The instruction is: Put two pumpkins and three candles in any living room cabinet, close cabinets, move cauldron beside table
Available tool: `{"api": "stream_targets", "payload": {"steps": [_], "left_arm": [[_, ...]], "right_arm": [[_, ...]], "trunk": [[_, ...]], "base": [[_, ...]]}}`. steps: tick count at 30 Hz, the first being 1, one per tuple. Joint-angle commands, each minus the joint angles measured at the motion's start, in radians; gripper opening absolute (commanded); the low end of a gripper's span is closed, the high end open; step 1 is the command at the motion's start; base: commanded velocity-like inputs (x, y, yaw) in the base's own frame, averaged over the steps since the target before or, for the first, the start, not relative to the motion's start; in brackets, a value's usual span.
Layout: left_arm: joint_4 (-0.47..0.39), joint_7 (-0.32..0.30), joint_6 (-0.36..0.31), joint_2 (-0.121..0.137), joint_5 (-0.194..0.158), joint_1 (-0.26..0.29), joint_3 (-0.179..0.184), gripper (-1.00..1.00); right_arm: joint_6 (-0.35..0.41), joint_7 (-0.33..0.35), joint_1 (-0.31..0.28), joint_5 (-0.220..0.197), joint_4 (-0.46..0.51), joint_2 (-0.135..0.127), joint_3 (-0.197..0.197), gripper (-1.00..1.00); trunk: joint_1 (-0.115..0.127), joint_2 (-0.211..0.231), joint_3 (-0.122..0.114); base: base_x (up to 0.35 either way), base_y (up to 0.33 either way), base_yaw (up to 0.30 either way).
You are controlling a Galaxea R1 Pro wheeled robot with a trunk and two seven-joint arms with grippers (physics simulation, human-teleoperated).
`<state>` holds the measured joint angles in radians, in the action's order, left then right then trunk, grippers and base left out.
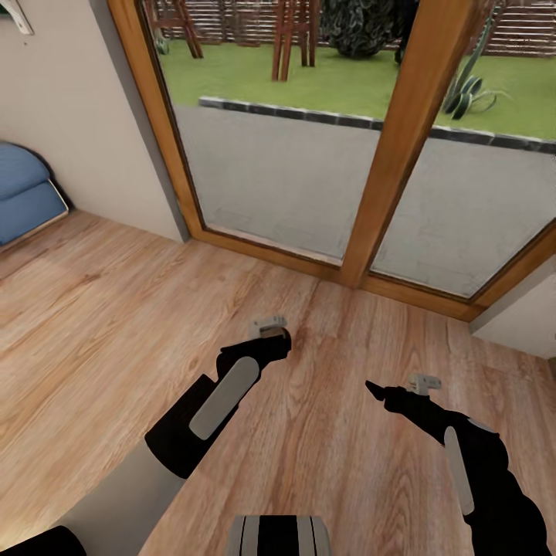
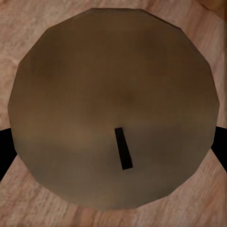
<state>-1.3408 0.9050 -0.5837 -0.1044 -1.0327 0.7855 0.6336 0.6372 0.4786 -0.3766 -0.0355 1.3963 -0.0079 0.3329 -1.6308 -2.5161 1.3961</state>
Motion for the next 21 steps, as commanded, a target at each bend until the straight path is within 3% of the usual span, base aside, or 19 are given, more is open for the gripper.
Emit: {"api": "stream_targets", "payload": {"steps": [1,6,21], "left_arm": [[0.0,0.0,-0.001,0.0,0.0,0.0,0.0,-1.0],[0.0,0.001,-0.002,0.0,-0.001,0.0,0.0,-1.0],[0.0,0.0,-0.001,0.001,-0.001,0.0,0.0,-1.0]], "right_arm": [[0.0,-0.001,0.0,0.0,0.0,0.0,0.0,1.0],[-0.001,-0.003,0.0,0.0,-0.001,0.0,0.0,1.0],[-0.039,-0.003,-0.001,0.002,-0.002,0.0,0.0,1.0]], "trunk": [[0.0,0.0,-0.004],[0.003,0.001,-0.023],[0.009,0.005,-0.081]], "base": [[0.0,0.0,0.0],[0.0,0.0,0.065],[0.0,0.0,0.278]]}}
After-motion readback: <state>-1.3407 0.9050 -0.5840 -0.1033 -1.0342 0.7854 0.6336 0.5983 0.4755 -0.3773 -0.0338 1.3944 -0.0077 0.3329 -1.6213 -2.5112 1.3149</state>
